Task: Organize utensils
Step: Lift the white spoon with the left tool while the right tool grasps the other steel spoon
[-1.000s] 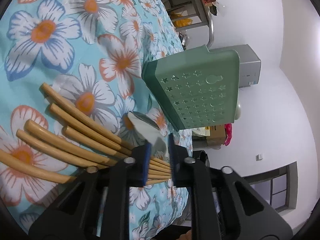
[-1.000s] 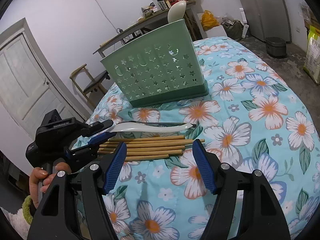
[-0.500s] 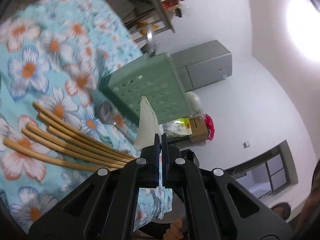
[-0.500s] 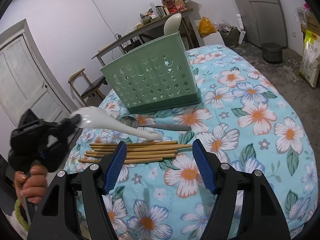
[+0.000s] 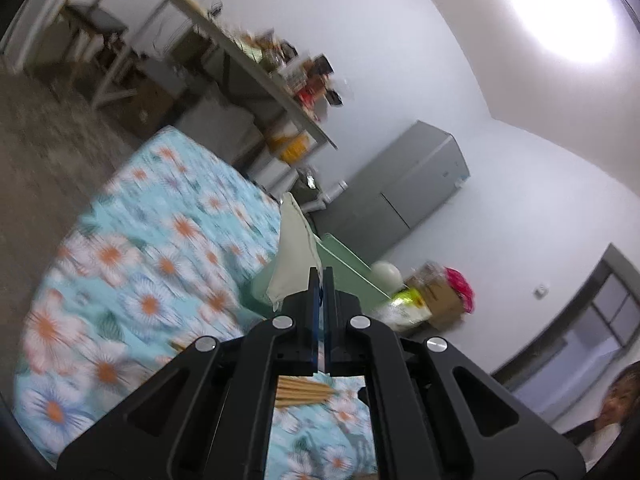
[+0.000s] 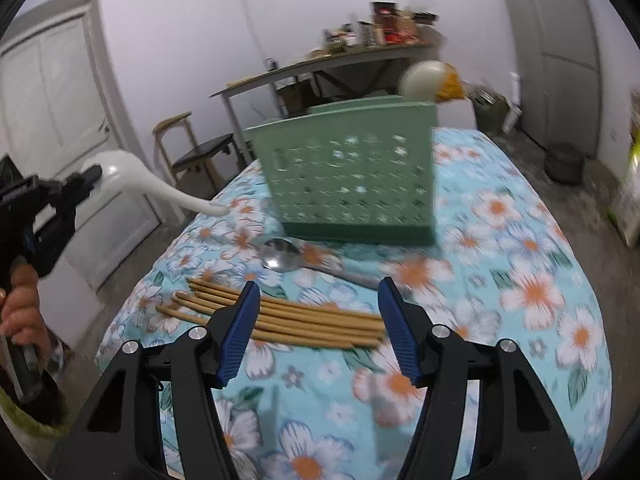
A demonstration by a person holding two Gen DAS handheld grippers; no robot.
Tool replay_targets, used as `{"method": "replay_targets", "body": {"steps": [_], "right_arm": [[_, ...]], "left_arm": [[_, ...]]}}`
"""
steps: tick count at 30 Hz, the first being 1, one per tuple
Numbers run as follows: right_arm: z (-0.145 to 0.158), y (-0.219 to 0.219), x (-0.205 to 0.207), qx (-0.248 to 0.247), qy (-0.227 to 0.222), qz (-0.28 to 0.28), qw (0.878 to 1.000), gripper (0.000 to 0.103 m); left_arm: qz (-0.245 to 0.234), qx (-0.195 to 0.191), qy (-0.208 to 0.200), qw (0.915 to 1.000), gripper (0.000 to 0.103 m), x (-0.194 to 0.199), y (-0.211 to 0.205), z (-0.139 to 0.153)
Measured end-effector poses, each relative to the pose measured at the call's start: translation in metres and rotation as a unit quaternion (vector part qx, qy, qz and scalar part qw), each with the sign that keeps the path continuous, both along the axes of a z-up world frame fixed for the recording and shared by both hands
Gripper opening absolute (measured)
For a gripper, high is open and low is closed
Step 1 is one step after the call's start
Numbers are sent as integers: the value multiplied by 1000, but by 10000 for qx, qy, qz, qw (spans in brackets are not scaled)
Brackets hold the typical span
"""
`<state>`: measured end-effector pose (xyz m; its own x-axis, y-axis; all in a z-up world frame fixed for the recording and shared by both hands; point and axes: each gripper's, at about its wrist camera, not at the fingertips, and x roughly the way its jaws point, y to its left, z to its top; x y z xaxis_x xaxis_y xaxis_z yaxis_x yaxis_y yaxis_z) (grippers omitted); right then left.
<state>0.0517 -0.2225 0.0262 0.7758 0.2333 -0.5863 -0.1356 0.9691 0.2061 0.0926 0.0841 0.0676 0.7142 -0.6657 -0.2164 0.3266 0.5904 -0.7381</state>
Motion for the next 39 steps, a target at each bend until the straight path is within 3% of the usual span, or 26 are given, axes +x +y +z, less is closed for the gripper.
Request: {"method": "replay_targets", "body": {"steps": [5,7,12,23,27,31,39], "right_arm": [[2,25,24,-432,34,458,9980,58],[-4,45,52,-842,280,907,9919,58],[-21,64,90,-1359,756,1413,9777,58],[-48,86,141,-1722,1460,2012,9532,58],[-54,90,141,-1883,1460,2078,9487,58],[-55,93,137,-2093,1320,2124,9453,40],[-40,83,124,-2044,1005,2019,9526,39]], "left_arm": [[365,194,-138,9991,0,-5,18,-1],[420,224,-166,9987,0,-7,23,-2],[470,226,-163,9985,0,-6,32,-8],[480,133,-75,9987,0,5,37,-22],[483,117,-54,9988,0,6,37,-23],[480,126,-57,9988,0,7,37,-24],[485,152,-85,9987,0,6,33,-25]]}}
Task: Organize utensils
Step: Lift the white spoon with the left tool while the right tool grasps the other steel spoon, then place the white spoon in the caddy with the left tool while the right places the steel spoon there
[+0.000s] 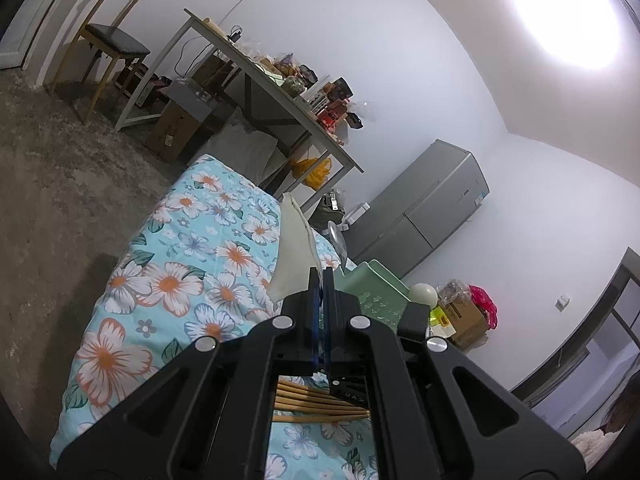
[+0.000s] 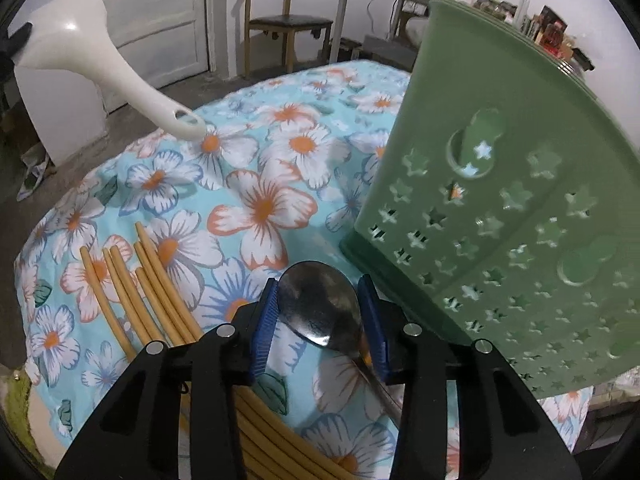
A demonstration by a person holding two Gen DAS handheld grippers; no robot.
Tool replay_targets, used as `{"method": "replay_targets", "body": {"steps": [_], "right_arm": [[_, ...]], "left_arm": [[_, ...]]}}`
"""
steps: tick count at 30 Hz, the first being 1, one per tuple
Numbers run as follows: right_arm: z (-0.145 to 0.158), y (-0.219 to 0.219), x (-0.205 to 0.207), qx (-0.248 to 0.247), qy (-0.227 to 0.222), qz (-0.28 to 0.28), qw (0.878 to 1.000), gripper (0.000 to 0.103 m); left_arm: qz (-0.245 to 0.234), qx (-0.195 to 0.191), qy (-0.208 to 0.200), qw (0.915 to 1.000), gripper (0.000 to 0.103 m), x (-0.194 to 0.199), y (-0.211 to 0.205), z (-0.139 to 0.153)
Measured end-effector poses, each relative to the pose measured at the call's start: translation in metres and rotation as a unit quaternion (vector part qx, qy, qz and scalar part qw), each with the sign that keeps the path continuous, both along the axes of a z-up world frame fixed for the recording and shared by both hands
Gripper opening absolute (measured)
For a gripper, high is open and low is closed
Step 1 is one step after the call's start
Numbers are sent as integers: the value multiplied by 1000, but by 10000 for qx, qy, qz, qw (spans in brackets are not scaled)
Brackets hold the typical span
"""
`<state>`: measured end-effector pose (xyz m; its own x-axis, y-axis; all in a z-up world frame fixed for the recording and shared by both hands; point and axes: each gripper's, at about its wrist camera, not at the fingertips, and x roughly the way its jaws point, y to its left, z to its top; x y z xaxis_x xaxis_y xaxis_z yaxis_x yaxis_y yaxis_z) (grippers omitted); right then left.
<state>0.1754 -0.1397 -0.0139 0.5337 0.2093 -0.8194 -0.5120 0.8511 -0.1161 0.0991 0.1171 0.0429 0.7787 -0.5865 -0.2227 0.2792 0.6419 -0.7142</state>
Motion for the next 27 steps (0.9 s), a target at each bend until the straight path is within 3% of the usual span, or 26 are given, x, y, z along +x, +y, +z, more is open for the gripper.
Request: {"method": "replay_targets", "body": {"steps": [7,15,27], "right_arm": [[45,-17,-32,455,-697,-186,9964,38],[92,-50,-61,1153,-1327,-655,9823,36],[132,-77,-97,2141,-1976,-1125,9500,35]], "left_arm": [[-26,70,-158,9998,0,-3,-7,9],[-155,169,-399,9989,0,-8,-15,27],[-630,280,-1406,9877,0,-19,-46,91]]}}
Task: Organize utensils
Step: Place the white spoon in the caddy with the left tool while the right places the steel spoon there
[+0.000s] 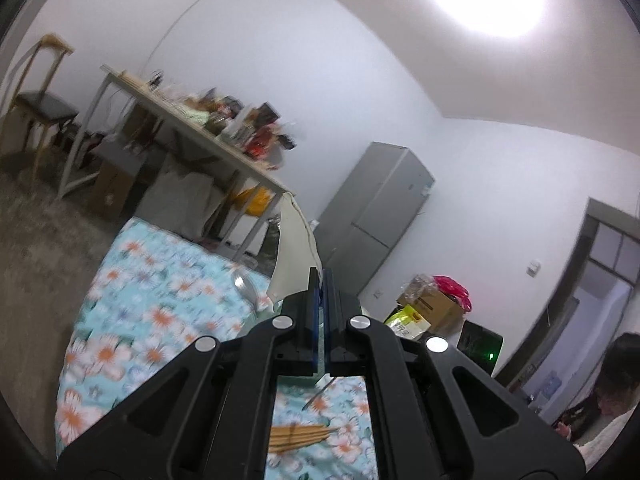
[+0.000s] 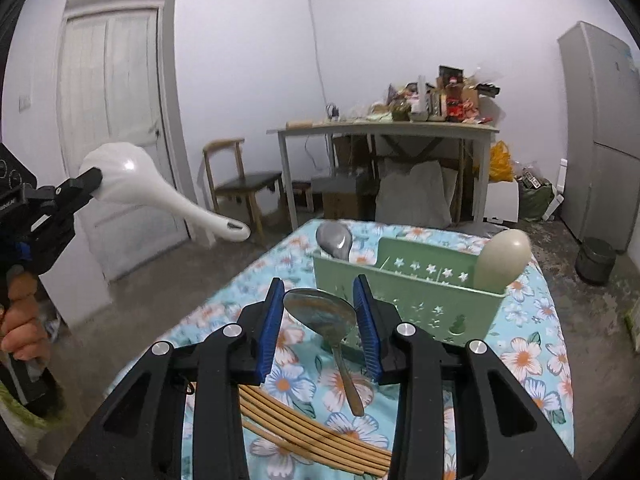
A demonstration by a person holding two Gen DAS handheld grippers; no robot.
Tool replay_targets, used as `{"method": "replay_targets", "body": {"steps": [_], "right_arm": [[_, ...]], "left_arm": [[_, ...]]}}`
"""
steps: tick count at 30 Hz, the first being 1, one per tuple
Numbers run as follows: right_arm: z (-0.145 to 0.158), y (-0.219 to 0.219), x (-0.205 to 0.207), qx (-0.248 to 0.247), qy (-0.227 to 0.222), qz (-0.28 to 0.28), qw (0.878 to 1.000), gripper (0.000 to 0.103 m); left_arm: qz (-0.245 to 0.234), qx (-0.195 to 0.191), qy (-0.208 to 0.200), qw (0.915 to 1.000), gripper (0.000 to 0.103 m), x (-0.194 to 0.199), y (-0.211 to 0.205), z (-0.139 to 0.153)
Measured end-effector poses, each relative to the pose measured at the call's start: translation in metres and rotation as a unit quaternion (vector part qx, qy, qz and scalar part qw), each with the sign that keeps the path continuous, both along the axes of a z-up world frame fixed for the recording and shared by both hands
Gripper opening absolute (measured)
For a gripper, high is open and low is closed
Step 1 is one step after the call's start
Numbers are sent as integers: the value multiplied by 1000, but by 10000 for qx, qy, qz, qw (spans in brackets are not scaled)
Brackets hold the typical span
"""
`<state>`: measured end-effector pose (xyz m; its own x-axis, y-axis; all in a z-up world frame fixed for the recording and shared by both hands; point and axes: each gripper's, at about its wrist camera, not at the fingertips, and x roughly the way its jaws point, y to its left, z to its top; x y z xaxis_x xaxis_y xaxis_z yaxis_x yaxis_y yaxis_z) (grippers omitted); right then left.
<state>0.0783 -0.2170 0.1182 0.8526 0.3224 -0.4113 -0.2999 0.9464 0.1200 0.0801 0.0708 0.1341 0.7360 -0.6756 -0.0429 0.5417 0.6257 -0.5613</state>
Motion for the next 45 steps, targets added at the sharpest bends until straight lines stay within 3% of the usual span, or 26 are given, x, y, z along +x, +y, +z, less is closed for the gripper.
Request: {"method": "replay_targets", "body": {"steps": [6,14,23,33,34,39,45], "right_arm": [[5,-17,-11,294,-175,-122,9993,35],[0,-31,-15,461,-199,-196,9985,35],[-8,-41,-15,577,-189,-228,9979,35],[-10,-46,-17,630,-152,-284,9975,35],[-10,-46,-17,639,-147,-291,9974,35],[-11,-48,-17,644,-133,-321,9973,35],[-6,-52,-16,701,-188,-370,9967,35]], "left_arm": [[-341,143,-223,9991,0,11,-29,23],[-803,491,357,9949,0,52,-68,15],[-700,1134,711,9885,0,79,-98,5],[-672,1346,1068,9828,0,111,-121,-6],[-672,1315,1095,9830,1,113,-121,-7],[-693,1269,1117,9832,25,116,-120,-11],[-485,1199,966,9869,37,103,-106,-12]]}}
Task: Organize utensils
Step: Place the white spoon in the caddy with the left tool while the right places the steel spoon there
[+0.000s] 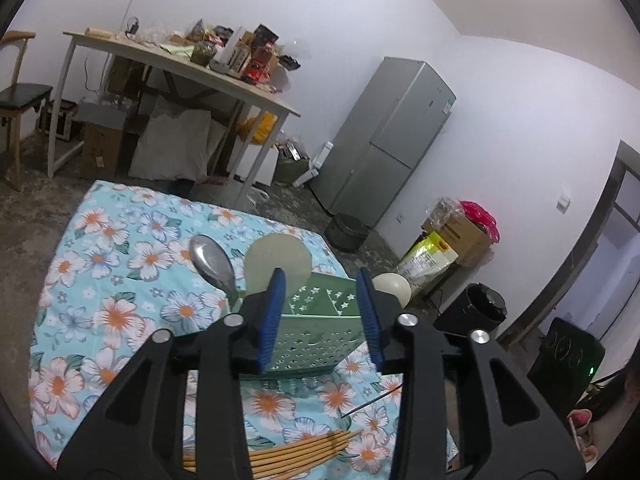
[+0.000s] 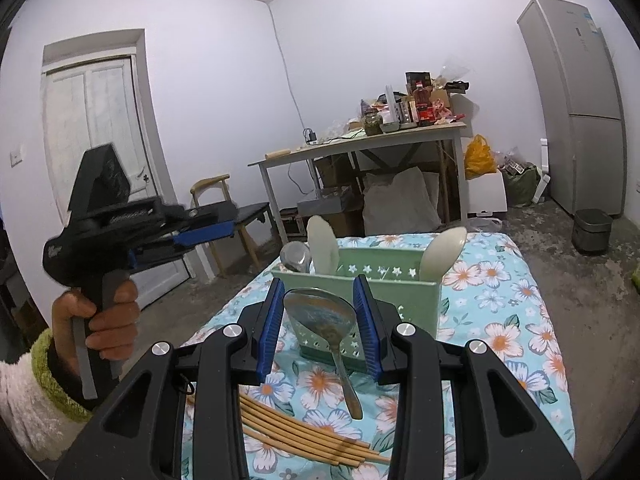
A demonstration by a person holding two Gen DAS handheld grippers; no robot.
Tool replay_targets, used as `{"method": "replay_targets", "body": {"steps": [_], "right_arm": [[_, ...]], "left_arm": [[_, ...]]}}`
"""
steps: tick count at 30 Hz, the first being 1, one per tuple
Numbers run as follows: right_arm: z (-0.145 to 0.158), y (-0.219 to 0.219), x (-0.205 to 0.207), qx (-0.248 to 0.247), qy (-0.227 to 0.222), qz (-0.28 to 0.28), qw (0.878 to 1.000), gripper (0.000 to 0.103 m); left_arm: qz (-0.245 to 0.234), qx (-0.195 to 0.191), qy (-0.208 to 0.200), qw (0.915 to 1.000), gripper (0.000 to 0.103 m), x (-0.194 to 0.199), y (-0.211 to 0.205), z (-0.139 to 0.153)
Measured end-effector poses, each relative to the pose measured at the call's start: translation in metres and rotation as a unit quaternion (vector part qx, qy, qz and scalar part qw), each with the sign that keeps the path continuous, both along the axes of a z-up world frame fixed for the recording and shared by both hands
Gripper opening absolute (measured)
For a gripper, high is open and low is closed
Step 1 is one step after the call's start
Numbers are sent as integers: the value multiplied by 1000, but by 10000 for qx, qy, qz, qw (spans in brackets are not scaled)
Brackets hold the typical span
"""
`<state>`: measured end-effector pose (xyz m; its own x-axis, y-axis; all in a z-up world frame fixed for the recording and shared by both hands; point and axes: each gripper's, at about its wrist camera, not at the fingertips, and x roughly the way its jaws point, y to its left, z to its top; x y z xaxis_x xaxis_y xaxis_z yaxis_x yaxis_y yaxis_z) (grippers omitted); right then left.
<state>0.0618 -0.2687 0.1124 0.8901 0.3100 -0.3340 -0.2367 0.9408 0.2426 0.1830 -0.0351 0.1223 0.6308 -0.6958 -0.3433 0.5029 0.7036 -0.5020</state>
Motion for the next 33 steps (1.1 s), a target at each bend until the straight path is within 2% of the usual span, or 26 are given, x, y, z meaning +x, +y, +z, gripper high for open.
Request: {"method": "replay_targets", "body": {"steps": [2,5,10,13,18,22,26,31,33], "right_arm": [[4,-4,0,68,-53,-18,10000,35],[18,-14,2,232,-218,-26,9995,35],[49,-30,12,489,-495,21,9976,35],[68,-38,24,649,-668,47,9956,35],[88,-39,48,640,-862,-107,9942,35],[86,-35,69,463,-823,-302,9951,35],[71,-30,90,261,-717,-514,9958,35],[39,-25,114,-58,-288,-706,9971,36],[32,-23,116,-98,-165,-683,9975,41]], "left_arm": [[56,6,-54,10000,43,-7,5,-1],[126,30,-70,9999,47,-20,11,-8],[-45,343,119,9993,53,-48,12,-44],[-187,656,372,9970,54,-64,10,-73],[-224,707,800,9940,54,-81,21,-108],[-113,729,895,9932,55,-90,31,-121],[-84,751,940,9927,55,-93,35,-127],[-40,931,782,9926,59,-98,35,-127],[-45,975,724,9926,60,-99,33,-126]]}}
